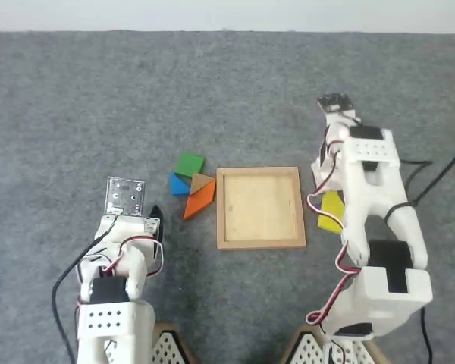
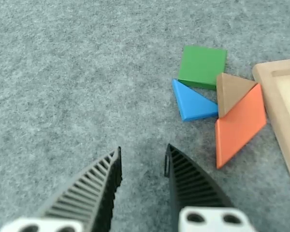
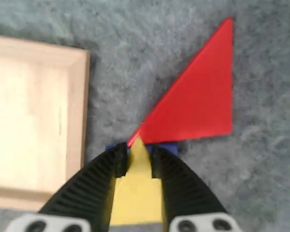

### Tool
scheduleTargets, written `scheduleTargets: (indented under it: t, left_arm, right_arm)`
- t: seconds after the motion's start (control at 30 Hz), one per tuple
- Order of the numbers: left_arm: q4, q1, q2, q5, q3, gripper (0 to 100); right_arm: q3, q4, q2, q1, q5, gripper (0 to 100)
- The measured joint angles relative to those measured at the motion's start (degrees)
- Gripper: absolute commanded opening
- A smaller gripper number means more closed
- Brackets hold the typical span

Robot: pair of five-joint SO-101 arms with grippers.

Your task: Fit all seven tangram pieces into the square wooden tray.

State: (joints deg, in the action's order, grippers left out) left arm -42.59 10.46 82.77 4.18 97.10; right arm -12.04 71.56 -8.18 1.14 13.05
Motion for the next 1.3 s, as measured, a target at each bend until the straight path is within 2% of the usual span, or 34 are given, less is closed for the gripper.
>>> scheduleTargets:
  t: [0.13,0.3,0.47,0.6,0.7,0.9,1.03,1.3]
  left_arm:
    - [0.0,0.0,0.0,0.0,0.0,15]
    - [0.0,0.0,0.0,0.0,0.0,15]
    - [0.0,0.0,0.0,0.0,0.0,15]
    - [0.0,0.0,0.0,0.0,0.0,15]
    - [0.0,0.0,0.0,0.0,0.0,15]
    - [0.0,0.0,0.0,0.0,0.0,15]
    - [0.0,0.0,0.0,0.0,0.0,15]
    - [0.0,0.0,0.0,0.0,0.0,15]
  right_arm:
    - [2.7,5.5,1.4,0.1,0.0,1.6]
    - [1.4,6.9,13.2,-0.4,0.0,4.2]
    - [-11.7,9.4,26.7,2.2,4.7,19.9]
    - [-28.0,3.3,33.4,8.4,7.7,30.1]
    - [-34.5,-1.0,33.8,11.0,8.1,31.4]
    - [-35.1,-5.8,27.2,10.8,8.2,31.4]
    - [-35.1,-8.7,21.3,7.9,8.1,31.4]
    - [-34.7,-14.4,18.5,5.3,7.6,31.5]
